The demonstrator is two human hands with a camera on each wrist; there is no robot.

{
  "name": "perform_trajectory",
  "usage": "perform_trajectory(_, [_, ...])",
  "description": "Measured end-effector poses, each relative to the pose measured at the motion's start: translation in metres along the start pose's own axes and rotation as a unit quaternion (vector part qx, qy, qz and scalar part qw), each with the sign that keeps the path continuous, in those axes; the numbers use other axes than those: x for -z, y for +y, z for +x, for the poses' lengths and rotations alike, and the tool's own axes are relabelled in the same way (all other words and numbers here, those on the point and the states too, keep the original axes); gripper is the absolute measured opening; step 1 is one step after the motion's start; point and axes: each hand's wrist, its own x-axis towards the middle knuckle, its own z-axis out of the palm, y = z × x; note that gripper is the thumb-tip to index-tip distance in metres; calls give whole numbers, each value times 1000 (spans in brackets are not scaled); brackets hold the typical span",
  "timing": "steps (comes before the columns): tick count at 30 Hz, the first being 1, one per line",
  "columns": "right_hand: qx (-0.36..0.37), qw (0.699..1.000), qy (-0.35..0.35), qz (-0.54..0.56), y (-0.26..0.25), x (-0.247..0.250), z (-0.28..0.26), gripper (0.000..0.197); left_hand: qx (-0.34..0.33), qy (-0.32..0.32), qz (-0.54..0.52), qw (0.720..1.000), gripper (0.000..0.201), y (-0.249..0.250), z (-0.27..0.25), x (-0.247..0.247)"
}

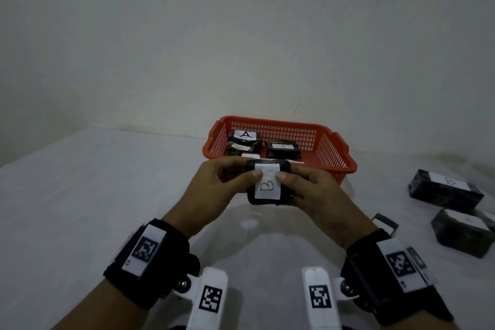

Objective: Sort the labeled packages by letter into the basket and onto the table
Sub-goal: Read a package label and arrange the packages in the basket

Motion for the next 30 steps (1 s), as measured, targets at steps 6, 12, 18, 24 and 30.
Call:
perform_trajectory(6, [14,1000,15,-6,-1,2,1,26,-10,1,13,1000,24,-2,0,0])
perform_trajectory(12, [-5,998,-7,69,-3,-1,1,28,-13,15,1,1000,30,-4,2,3])
perform_trajectory(18, [-46,981,-4,187,-8,-7,-2,35,5,-7,-94,995,38,-6,3,3])
perform_trajectory(24, [11,985,22,169,-3,-4,0,30,-5,-6,-33,999,47,-8,4,2])
perform_trajectory(30, [50,996,45,59,3,-2,2,40,5,10,22,1000,51,-7,2,-2])
